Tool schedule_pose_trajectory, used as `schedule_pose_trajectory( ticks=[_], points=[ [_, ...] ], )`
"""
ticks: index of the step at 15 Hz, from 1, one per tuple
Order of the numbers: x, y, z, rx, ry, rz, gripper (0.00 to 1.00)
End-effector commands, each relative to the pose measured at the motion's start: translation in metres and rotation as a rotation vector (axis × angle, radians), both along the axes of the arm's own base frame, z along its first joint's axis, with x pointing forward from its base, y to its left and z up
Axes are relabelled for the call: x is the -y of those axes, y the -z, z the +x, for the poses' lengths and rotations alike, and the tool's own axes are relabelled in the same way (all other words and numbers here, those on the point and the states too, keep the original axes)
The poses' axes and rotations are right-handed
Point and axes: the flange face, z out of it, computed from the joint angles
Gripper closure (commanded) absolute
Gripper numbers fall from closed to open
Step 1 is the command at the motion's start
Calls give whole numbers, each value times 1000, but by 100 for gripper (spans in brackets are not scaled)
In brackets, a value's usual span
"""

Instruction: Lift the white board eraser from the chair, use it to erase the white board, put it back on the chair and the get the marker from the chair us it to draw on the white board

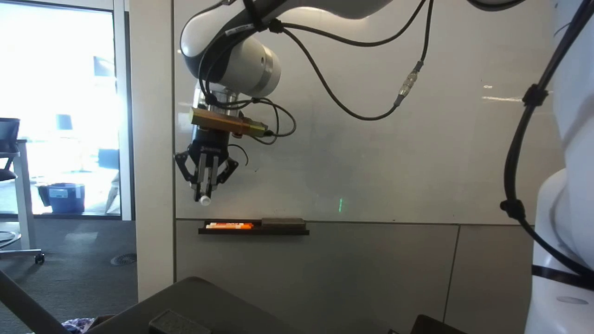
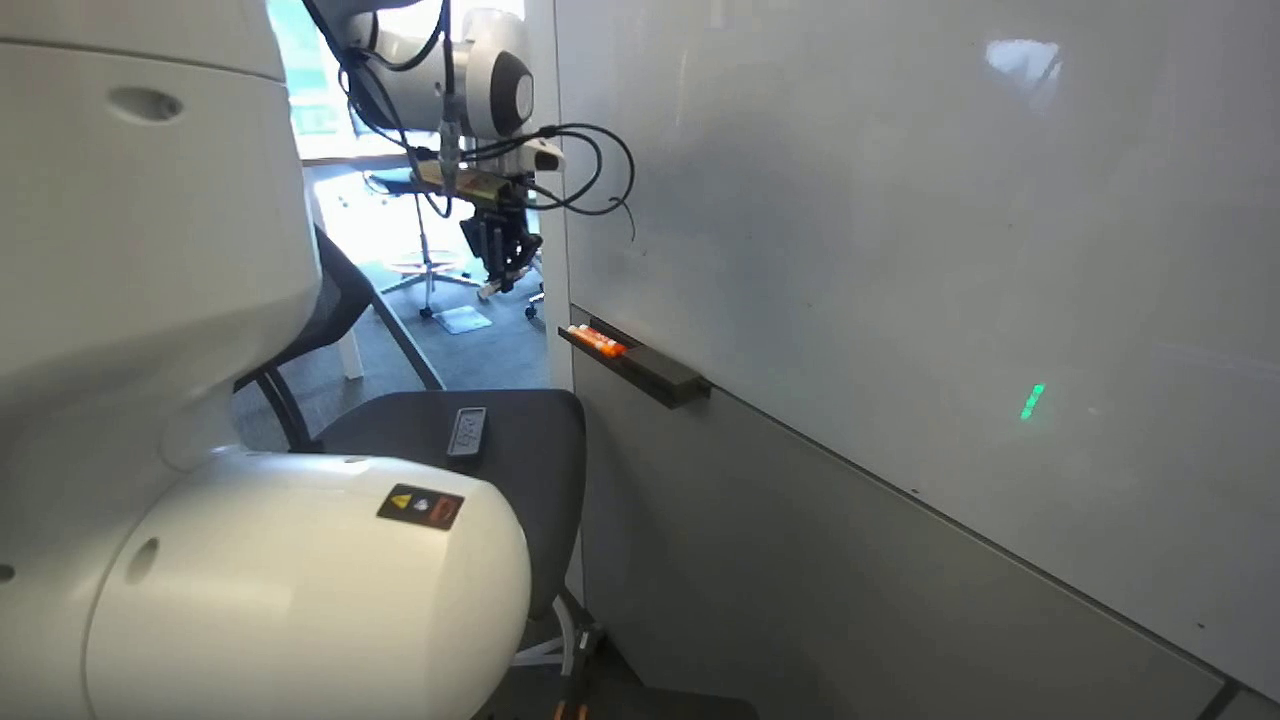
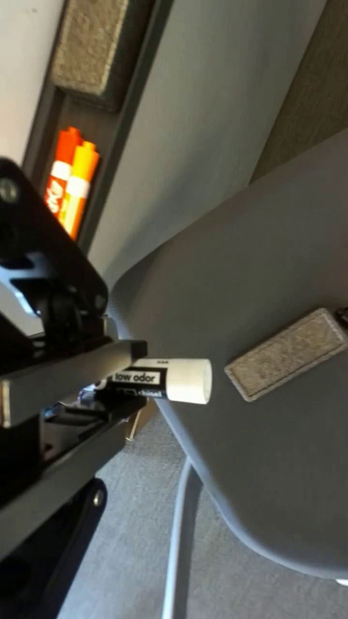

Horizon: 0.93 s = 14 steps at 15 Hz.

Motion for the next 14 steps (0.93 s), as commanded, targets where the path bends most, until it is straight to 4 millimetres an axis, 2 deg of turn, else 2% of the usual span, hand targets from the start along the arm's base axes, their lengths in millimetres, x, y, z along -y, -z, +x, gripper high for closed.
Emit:
schedule_pose_trajectory(
  ticks=[1, 5, 8, 12, 13, 14],
  points=[
    [-20, 48, -28, -77, -101, 44, 91],
    [-62, 124, -60, -145, -215, 17, 91],
    [-99, 190, -85, -170, -291, 23, 91],
    [-126, 262, -105, -183, -321, 34, 90],
    [-131, 274, -109, -188, -323, 50, 55],
    [-135, 282, -112, -189, -322, 60, 54]
  ],
)
